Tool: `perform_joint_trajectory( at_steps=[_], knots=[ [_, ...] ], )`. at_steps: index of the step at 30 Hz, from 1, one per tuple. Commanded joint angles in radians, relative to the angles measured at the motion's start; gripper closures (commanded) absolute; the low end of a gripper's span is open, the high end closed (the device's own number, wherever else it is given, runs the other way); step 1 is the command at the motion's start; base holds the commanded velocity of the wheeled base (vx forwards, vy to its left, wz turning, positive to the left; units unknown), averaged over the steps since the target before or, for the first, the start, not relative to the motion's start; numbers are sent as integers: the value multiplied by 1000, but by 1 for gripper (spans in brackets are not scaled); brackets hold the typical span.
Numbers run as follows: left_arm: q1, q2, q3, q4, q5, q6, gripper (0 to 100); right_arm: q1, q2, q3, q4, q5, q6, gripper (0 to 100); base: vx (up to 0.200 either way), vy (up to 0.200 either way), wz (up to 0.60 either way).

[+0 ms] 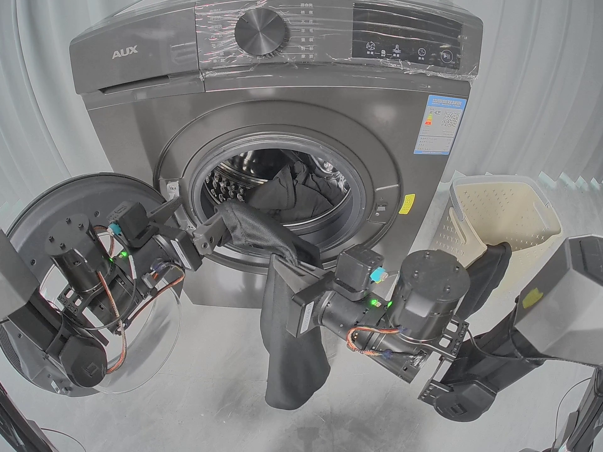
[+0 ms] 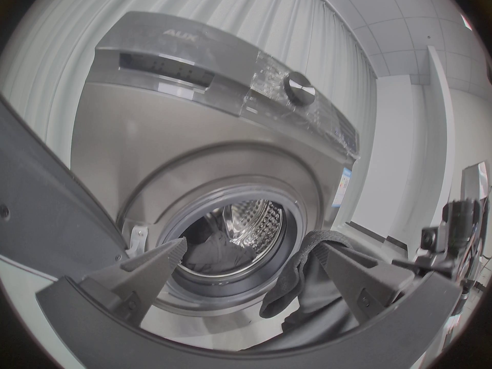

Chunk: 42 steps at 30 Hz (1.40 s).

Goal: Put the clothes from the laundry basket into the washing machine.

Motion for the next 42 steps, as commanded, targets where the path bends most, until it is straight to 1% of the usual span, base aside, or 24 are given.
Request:
perform_joint_trajectory(
  at_steps=[1,4,10,14,18,24,25,26,28,30,36,38,40,41,42],
  knots=[
    [28,73,23,-1,-20,1,0,-1,-45,10,-2,4,4,100,0,0,0],
    [31,102,40,-1,-29,4,0,-1,-57,7,-17,5,4,100,0,0,0],
    [31,157,47,-1,-29,9,0,-2,-94,10,-20,5,6,100,0,0,0],
    [29,166,55,-1,-29,9,0,-33,-111,5,-14,-6,7,100,0,0,0],
    [28,162,56,-1,-29,9,0,-67,-106,5,-22,-6,7,100,0,0,0],
    [18,177,78,-1,-31,12,0,-47,-108,10,-42,-4,7,100,0,0,0],
    [15,191,86,-3,-31,18,0,-41,-108,8,-42,-4,7,100,0,0,0],
    [15,193,86,-1,-31,18,0,-41,-108,8,-42,-4,7,100,0,0,0],
    [14,216,96,-1,-31,38,0,-28,-111,2,-44,-4,7,100,0,0,0],
    [14,234,98,-1,-31,47,0,-25,-120,2,-44,1,7,100,0,0,0],
    [17,315,59,-1,-31,49,0,7,-152,11,-42,8,11,100,0,0,0],
    [15,374,13,-1,-31,49,0,39,-162,13,-42,7,26,100,0,0,0],
    [11,390,4,-3,-31,49,0,45,-162,13,-42,7,34,100,0,0,0],
    [-8,407,10,-3,-31,49,0,52,-157,11,-42,7,40,100,0,0,0],
    [-9,409,10,-3,-31,49,0,52,-157,11,-42,7,40,100,0,0,0]
  ],
)
